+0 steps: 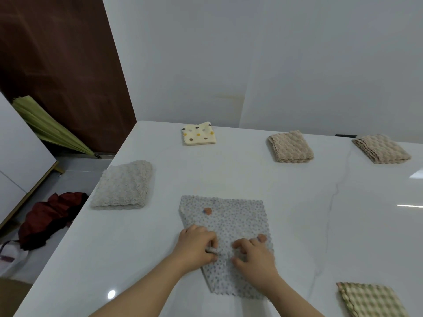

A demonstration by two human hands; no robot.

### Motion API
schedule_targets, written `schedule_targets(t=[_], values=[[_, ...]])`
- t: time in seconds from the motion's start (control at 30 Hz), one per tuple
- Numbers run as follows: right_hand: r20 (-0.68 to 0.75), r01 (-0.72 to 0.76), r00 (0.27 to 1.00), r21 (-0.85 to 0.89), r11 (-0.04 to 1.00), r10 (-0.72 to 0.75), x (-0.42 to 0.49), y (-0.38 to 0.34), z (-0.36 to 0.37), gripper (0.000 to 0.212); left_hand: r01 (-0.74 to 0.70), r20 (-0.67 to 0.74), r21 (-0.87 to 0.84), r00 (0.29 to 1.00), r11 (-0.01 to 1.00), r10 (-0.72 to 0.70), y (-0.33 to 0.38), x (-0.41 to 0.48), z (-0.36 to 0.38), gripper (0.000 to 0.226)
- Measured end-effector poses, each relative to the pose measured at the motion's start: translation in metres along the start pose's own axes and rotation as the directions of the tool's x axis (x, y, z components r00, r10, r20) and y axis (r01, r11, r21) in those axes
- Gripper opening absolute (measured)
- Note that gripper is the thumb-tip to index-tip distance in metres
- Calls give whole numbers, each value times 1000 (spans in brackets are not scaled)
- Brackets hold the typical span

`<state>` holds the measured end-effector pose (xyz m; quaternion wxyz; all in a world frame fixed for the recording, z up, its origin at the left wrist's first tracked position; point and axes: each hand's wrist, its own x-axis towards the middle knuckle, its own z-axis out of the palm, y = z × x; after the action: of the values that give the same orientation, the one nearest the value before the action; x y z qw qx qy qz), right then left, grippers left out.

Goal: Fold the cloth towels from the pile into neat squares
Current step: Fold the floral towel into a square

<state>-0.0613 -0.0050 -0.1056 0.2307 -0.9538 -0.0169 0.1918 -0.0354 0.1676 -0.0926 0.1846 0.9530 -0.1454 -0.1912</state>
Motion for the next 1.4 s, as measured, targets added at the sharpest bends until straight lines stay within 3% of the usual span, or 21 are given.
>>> schedule_targets(t=[0.07, 0.13, 0.17, 0.27, 0.33, 0.4, 0.47, 0.57, 0.6, 0.7, 0.8, 0.9, 1.1, 1.33, 1.4], values=[[13, -9, 1000, -9, 1000, 9, -4, -3, 0, 48, -8, -34, -71, 999, 997, 6, -2, 0, -2, 16], [11, 1, 1000, -10, 1000, -1, -7, -4, 2, 76, -27, -62, -149, 998, 988, 18, -6, -1, -5, 21], [-1, -4, 1000, 4, 1000, 4, -8, -4, 3, 79, -32, -80, -188, 997, 982, 17, -8, -1, -6, 22], [-45, -11, 999, 166, 986, 19, -7, -10, 3, 55, -17, -136, -342, 990, 940, -32, -9, -3, -13, 23], [-74, 0, 997, 303, 953, 23, -5, -15, 2, 72, 11, -139, -408, 987, 913, -74, -6, -6, -19, 36], [-40, 45, 999, 319, 947, -34, -6, -21, -3, 83, 28, -152, -416, 983, 909, -100, -4, -8, -26, 42], [56, 27, 998, 163, 986, -37, -8, -28, -10, 71, 20, -184, -463, 976, 886, -118, -3, -10, -32, 37], [15, 44, 999, 14, 999, -44, -5, -21, -11, 21, -1, -208, -527, 970, 850, -128, -7, -11, -38, 26], [16, 37, 999, -9, 999, -37, -5, -17, -14, 13, -3, -223, -527, 965, 850, -135, -10, -11, -39, 26], [45, 4, 999, -50, 999, -2, -5, -6, -23, 32, 18, -264, -476, 951, 879, -162, -19, -11, -40, 27], [-11, -28, 1000, -60, 998, 28, -3, 4, -34, 28, 43, -282, -416, 944, 908, -174, -26, -10, -41, 17], [-85, -66, 994, 91, 994, 74, -2, 14, -40, 4, 68, -230, -338, 961, 939, -152, -34, -7, -38, 12], [-96, -92, 988, 264, 960, 121, -9, 24, -38, 5, 132, -127, -265, 977, 955, -171, -43, -7, -24, 33], [-94, -125, 984, 262, 957, 154, -12, 30, -30, 9, 175, -143, -285, 965, 943, -222, -50, -12, -19, 11], [-156, -108, 975, 280, 954, 156, -13, 30, -29, 11, 182, -149, -317, 960, 931, -238, -50, -15, -21, 10]])
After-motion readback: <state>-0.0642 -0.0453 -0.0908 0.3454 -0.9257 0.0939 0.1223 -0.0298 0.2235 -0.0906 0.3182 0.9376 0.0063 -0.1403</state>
